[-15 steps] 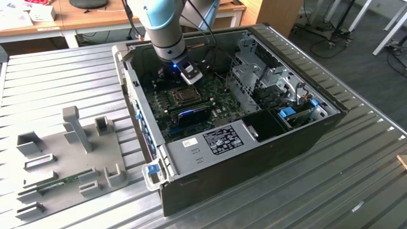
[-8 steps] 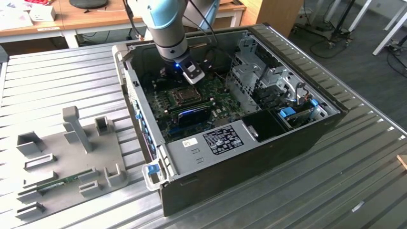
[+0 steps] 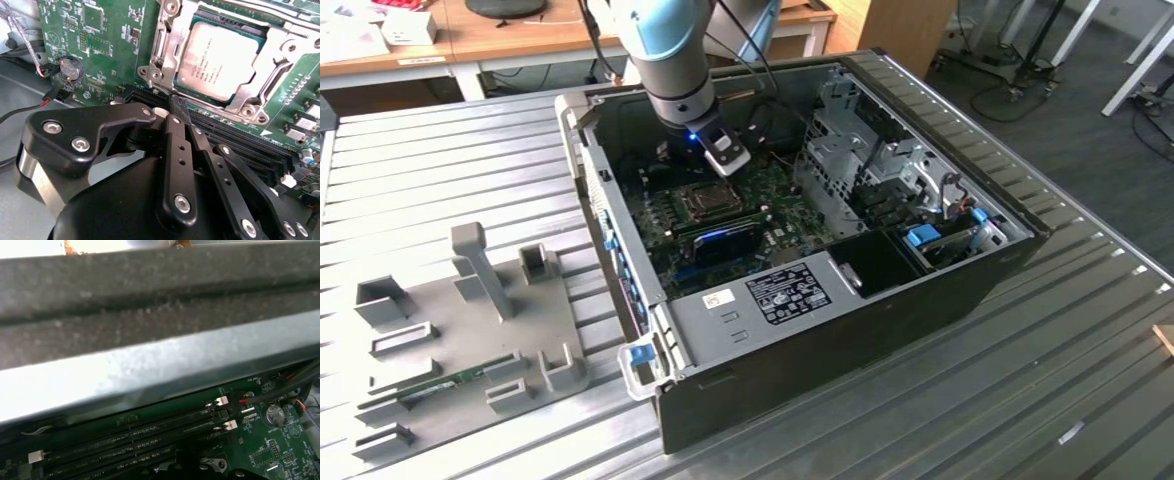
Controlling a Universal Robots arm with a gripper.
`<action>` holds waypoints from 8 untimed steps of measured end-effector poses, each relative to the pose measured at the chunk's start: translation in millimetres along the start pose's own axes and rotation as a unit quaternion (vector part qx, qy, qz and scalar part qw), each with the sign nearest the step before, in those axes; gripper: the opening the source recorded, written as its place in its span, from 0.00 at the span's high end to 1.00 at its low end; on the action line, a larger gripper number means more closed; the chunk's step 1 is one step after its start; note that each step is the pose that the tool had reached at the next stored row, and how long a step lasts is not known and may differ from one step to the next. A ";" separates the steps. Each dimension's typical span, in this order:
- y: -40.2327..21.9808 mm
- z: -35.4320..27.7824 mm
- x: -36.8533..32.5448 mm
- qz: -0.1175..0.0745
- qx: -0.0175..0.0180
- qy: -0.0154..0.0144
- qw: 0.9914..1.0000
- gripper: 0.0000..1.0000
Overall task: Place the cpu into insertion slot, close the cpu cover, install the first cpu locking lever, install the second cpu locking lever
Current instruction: 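Install the first cpu locking lever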
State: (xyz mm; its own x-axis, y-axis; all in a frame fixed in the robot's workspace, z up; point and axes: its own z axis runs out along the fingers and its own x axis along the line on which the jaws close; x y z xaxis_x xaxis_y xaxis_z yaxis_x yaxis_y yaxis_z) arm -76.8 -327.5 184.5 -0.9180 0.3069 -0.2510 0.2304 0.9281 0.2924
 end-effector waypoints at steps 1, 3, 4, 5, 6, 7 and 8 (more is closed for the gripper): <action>0.0 0.0 0.0 0.000 0.000 0.000 1.000 0.89; 0.1 0.0 -0.1 0.000 -0.001 0.000 1.000 0.89; 0.1 -0.1 -0.1 0.000 -0.001 0.000 1.000 0.89; 0.1 -0.1 -0.1 0.000 -0.001 0.000 1.000 0.89; 0.1 -0.2 -0.1 0.001 -0.002 0.000 1.000 0.89; 0.1 -0.2 -0.1 0.001 -0.002 0.001 1.000 0.89; 0.1 -0.3 -0.2 0.001 -0.003 0.001 1.000 0.89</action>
State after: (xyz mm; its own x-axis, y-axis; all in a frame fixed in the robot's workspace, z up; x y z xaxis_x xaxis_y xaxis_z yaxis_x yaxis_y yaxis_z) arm -76.7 -327.5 184.9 -0.9181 0.3082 -0.2493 0.2303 0.9265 0.2975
